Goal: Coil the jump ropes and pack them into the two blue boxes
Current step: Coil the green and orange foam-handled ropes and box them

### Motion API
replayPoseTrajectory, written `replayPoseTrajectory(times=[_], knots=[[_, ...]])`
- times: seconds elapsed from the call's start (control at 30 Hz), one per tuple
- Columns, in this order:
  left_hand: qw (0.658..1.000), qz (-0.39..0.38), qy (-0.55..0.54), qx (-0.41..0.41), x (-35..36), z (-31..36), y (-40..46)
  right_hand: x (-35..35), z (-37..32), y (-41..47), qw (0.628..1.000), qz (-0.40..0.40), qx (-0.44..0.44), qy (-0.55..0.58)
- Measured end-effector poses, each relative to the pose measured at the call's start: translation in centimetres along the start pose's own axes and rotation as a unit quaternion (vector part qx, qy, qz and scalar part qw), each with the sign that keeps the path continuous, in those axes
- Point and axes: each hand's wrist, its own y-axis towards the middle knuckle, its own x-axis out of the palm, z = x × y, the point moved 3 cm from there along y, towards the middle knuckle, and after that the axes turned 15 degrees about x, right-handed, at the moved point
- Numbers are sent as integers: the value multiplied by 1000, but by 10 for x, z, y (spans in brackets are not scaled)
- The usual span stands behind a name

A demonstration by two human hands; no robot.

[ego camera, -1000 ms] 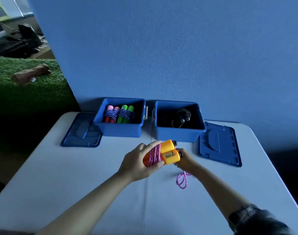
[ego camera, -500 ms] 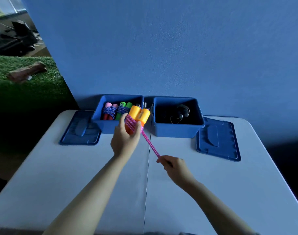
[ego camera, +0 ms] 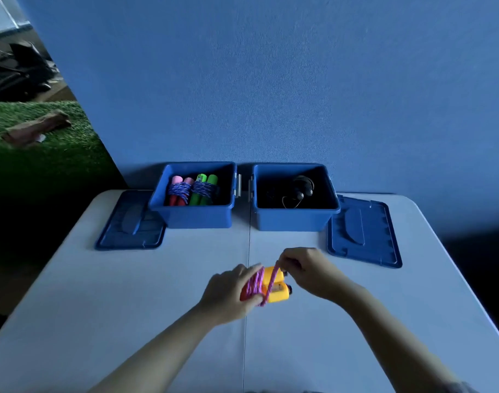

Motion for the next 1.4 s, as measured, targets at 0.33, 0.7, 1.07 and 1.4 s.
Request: replayPoseTrajectory(times=[0.33, 0.7, 1.07, 1.4], knots=[[975, 93, -190, 73, -21, 31, -9, 2, 32, 29, 978, -78, 83, 173], [934, 271, -197, -127, -42, -6, 14, 46, 19, 12, 926, -70, 151, 338], [972, 124, 14, -197, -19, -16, 16, 49, 5, -12, 997, 6, 69, 46], [988, 68, 135, -41, 0, 25, 8, 19, 3, 4, 998, -13, 48, 39]])
